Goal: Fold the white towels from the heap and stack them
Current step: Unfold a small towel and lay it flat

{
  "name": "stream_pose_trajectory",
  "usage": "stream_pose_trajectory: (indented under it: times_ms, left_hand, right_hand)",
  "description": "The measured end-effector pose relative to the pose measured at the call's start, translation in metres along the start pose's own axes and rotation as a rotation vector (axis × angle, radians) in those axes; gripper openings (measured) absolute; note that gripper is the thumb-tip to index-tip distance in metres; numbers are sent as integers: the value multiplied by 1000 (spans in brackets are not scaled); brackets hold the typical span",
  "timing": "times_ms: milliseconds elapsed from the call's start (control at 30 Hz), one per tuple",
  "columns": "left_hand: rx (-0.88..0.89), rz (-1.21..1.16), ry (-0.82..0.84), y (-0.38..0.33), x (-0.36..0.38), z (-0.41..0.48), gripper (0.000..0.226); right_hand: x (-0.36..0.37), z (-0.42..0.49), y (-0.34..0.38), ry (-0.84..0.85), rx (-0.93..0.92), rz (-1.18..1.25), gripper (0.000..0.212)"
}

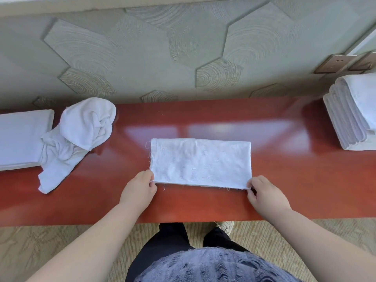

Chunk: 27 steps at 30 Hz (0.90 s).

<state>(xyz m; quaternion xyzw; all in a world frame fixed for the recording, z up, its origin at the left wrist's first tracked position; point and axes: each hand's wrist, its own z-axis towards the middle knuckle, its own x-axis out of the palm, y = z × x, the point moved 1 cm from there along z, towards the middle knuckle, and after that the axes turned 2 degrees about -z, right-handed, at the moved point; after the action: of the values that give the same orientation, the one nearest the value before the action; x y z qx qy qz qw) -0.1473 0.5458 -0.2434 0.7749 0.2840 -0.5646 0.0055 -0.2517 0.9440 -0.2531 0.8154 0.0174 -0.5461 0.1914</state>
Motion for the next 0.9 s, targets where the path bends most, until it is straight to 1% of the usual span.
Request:
stream_pose_trajectory:
  times_ms: [100,167,233,300,367,433,500,567,667,733,800,900]
  left_hand:
    - [13,32,-11,-1,2,-1,7]
    - [68,129,-41,-3,3,-3,12]
    - [137,226,-101,-9,3,-2,27]
    - [246,229,-134,-23,6,6,33]
    - [357,227,-60,-46,13,20,44]
    - [397,247,46,-70,23,38,59]
    - [380,305,108,-82,32,54,68]
    - [313,355,147,-74,37,67,78]
    - [156,336,101,-44,27,84,86]
    - [100,323,99,-33,17,93,86]
    - [89,308,103,-32,8,101,82]
    - [23,228,53,-24,-2,109,66]
  right_hand:
    - [3,2,-1,15,7,-61,8]
    - [2,3,1,-28,-11,-125,14]
    - [-1,8,12,-108,-51,-156,25]
    - [-4,17,34,-143,-148,-172,41]
    - [-2,31,66,-82,-258,-200,57]
    - [5,48,99,46,-323,-210,71]
    - [16,66,111,140,-333,-235,77]
    - [23,84,97,165,-284,-307,77]
    - [17,100,59,166,-142,-374,74]
    - [9,105,47,171,-88,-393,74]
    - [2,108,44,176,-36,-370,72]
    - [-6,105,41,164,84,-237,69]
